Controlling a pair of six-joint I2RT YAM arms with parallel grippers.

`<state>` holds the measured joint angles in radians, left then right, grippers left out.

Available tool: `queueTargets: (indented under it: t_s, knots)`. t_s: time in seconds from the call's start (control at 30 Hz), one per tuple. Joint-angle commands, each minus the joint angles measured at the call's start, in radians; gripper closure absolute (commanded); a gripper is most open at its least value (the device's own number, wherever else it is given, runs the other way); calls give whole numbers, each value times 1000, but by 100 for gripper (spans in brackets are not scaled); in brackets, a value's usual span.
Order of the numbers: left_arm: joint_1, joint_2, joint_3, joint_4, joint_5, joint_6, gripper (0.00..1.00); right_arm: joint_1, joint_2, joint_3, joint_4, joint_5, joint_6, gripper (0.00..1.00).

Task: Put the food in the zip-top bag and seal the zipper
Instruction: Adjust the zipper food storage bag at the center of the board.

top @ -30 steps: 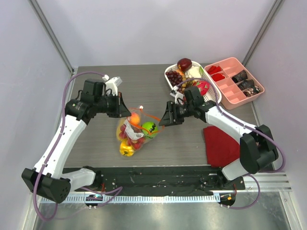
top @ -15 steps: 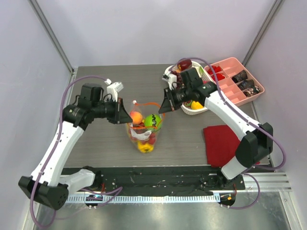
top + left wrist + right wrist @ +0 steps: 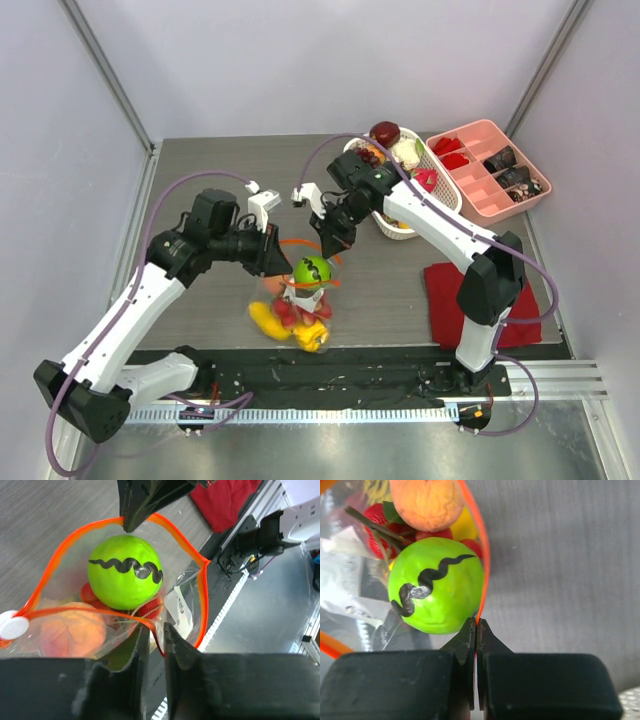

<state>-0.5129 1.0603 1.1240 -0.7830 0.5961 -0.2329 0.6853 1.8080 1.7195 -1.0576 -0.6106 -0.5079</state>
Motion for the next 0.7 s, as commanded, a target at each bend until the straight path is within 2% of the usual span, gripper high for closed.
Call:
queueTargets:
  t_s: [0.0,0.03,0.07,0.17,0.2,0.3,0.4,0.43,0.5,0.6,0.63,0.67]
  knots:
    - [11,-43,48,41,-7,85,68,-7,-29,100,30,26,-161,99]
    - [20,-57,56,25,-4,105,59,-6,-36,107,31,20,-175,99]
    - [39,-107,54,21,-2,121,37,-4,-41,111,31,9,-196,99]
    - [144,-234,24,40,-5,196,10,13,-62,114,27,21,-288,99]
    - [209,-262,11,48,4,228,8,25,-67,111,22,25,-308,99]
    - [308,-286,-3,1,56,338,4,40,-76,104,21,41,-368,99]
    - [462,-283,-32,-85,246,447,4,52,-90,88,22,52,-426,99]
    - [546,-283,-67,-84,314,476,6,56,-98,81,34,54,-441,99]
    - [614,-258,-102,-78,390,506,8,59,-127,56,59,61,-480,99]
    - [770,-165,-125,-169,643,650,13,65,-157,38,88,64,-537,99]
    - [830,-142,-124,-218,754,811,18,66,-159,38,90,64,-547,99]
    - [852,-116,-118,-357,798,913,20,69,-160,35,91,66,-564,99]
